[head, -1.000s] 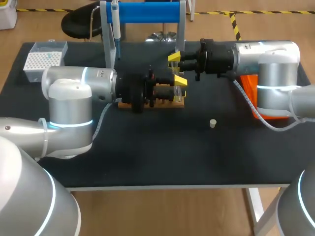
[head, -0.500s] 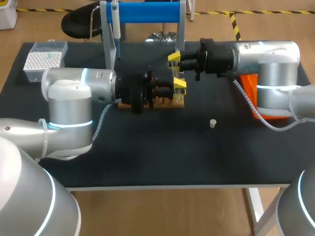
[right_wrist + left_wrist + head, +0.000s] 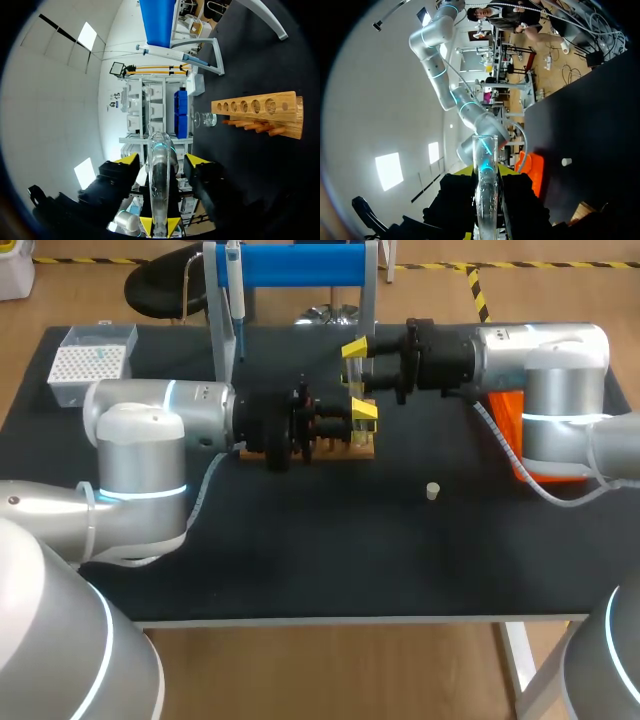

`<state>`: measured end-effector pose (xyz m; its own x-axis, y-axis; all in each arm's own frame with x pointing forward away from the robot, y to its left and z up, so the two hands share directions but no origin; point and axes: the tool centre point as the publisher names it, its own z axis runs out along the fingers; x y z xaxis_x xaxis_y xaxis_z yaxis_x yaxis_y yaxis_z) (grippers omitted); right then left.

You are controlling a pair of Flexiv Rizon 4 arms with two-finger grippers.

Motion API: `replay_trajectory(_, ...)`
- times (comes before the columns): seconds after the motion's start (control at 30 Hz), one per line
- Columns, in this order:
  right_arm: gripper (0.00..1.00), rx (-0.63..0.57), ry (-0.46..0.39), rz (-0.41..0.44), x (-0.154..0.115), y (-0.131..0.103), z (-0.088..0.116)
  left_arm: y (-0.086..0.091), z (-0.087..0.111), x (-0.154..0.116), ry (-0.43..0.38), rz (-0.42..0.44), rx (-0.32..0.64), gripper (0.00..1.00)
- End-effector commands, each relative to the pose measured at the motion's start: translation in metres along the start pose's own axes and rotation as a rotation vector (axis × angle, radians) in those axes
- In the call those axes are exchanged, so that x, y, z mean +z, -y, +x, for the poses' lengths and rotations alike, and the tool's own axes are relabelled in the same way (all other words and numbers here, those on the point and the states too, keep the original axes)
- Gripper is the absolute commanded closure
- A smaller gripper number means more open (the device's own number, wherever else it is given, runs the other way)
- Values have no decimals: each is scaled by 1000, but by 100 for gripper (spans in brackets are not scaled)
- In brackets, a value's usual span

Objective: Invert the test tube, pick up the pipette, mount the tip to pipette, aspirate from beaker and dispense into the tube, eject the tip, return the pipette, and cap with the stopper.

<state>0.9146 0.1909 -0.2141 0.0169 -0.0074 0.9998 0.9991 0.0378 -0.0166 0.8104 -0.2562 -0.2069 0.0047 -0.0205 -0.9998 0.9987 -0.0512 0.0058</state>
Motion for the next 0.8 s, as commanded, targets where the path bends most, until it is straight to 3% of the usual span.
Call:
replay_trajectory(0.03,0,-1,2,-2,0,1,0,0,0,0,-1,1,1,100)
replay_trajectory(0.23,0,-1,2,-2,0,1,0,0,0,0,-1,1,1,100)
replay_trajectory(0.33,0,-198,52,-56,-15,7,11,0,0,0,-1,1,1,100)
replay_trajectory(0.53,0,-664,264,-160,-54,21,13,0,0,0,-1,1,1,100)
replay_trajectory(0.8,0,-1022,393,-167,-94,34,-5,0,0,0,-1,1,1,100)
